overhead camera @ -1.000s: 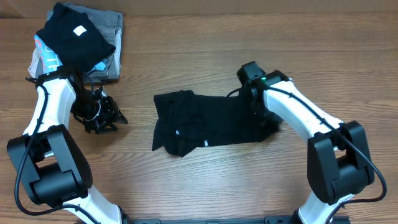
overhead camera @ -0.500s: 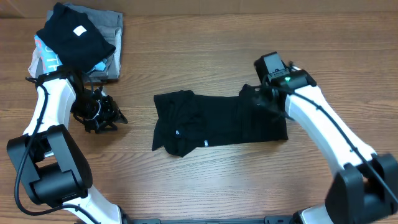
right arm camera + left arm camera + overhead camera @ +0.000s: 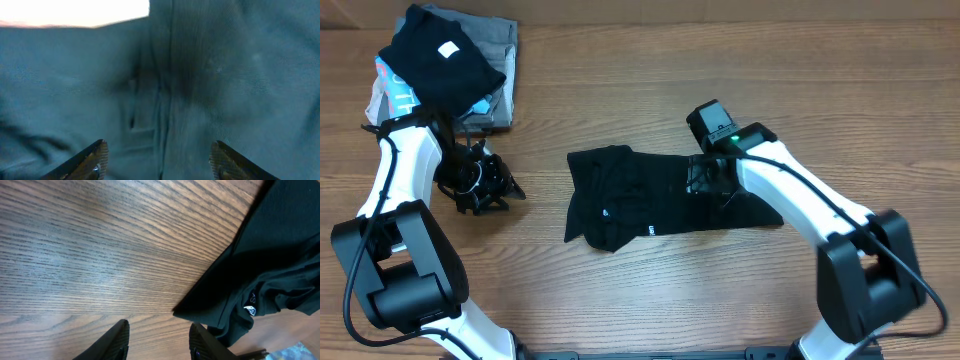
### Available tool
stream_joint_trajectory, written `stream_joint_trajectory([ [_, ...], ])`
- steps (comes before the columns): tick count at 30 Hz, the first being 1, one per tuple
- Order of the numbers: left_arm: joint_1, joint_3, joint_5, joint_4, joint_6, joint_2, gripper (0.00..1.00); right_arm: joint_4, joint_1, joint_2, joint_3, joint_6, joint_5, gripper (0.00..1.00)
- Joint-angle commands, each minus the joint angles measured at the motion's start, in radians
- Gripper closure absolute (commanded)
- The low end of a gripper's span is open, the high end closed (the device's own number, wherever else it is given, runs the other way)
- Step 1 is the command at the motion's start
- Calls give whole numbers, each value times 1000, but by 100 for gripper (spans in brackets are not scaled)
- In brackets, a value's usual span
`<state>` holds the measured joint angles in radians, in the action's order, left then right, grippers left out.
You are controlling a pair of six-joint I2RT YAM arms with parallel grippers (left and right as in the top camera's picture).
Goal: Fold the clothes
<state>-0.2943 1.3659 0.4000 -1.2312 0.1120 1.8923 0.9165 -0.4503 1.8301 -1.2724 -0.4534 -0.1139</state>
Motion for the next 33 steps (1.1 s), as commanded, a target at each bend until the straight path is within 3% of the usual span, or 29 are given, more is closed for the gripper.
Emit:
stream_joint_trajectory([
  [1,7,11,8,-1,-11,-7,58,-10,2,32,5,16,-27,31],
  [16,7,11,8,0,-11,-7,57,-43,3,131,6,12,-44,43],
  [21,7,11,8,0,-11,-7,58,-51,3,136,3,-5,-65,66],
  [27,7,11,8,2,-11,-7,57,-8,3,130,-39,-14,-80,83],
  [33,7,11,8,1,-11,-7,57,105,8,113,-135,-18,-146,84],
])
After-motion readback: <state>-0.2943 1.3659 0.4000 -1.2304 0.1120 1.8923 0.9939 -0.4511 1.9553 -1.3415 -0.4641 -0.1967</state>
